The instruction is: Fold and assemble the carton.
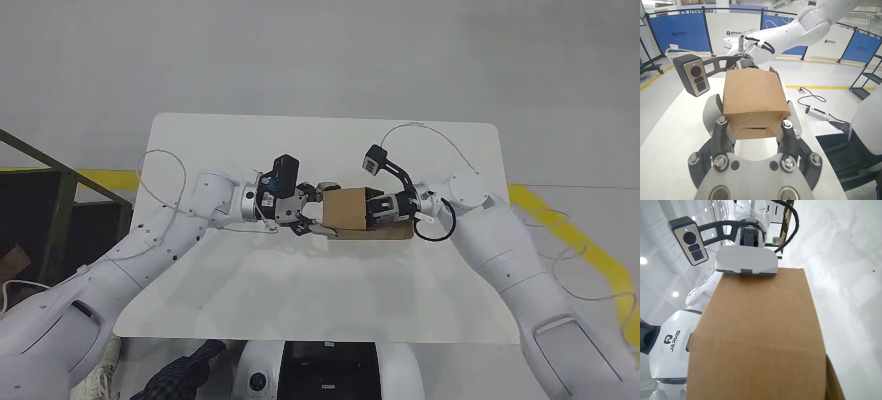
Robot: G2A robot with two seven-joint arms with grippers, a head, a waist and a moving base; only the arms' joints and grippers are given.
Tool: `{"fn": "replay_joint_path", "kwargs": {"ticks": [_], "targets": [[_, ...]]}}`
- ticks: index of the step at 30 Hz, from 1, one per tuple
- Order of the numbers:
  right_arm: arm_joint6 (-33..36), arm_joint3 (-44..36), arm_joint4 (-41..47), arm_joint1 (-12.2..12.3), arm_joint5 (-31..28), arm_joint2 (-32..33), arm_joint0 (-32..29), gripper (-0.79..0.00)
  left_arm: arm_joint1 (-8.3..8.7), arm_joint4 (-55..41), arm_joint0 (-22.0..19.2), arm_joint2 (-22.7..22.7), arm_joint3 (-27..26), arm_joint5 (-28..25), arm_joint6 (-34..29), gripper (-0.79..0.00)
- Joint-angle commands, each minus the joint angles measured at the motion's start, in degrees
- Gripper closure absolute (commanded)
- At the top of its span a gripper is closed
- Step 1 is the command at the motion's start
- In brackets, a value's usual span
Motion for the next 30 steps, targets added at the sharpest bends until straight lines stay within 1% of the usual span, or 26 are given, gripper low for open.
{"fn": "replay_joint_path", "kwargs": {"ticks": [1,9,16,21,30], "targets": [[0.16,0.37,-0.35,0.28,0.10,0.76,-0.13,0.000,0.14,0.11,0.24,-0.13,0.17,0.00,0.17,-0.360],[-0.25,1.96,-1.51,2.15,0.00,5.83,-1.41,0.000,1.15,0.61,1.43,-1.52,1.04,0.00,0.78,-0.360],[-1.12,0.25,-3.07,4.32,0.21,11.41,-3.80,0.000,2.25,0.76,2.68,-3.77,0.96,0.00,0.77,-0.357],[-1.70,-4.17,-4.54,5.65,1.16,14.36,-6.81,0.000,2.65,0.52,3.46,-5.14,0.49,0.00,0.21,-0.357],[-2.54,-14.06,-5.74,7.09,3.76,16.85,-13.30,0.000,2.74,0.04,4.09,-7.73,0.66,0.00,-1.64,-0.363]]}}
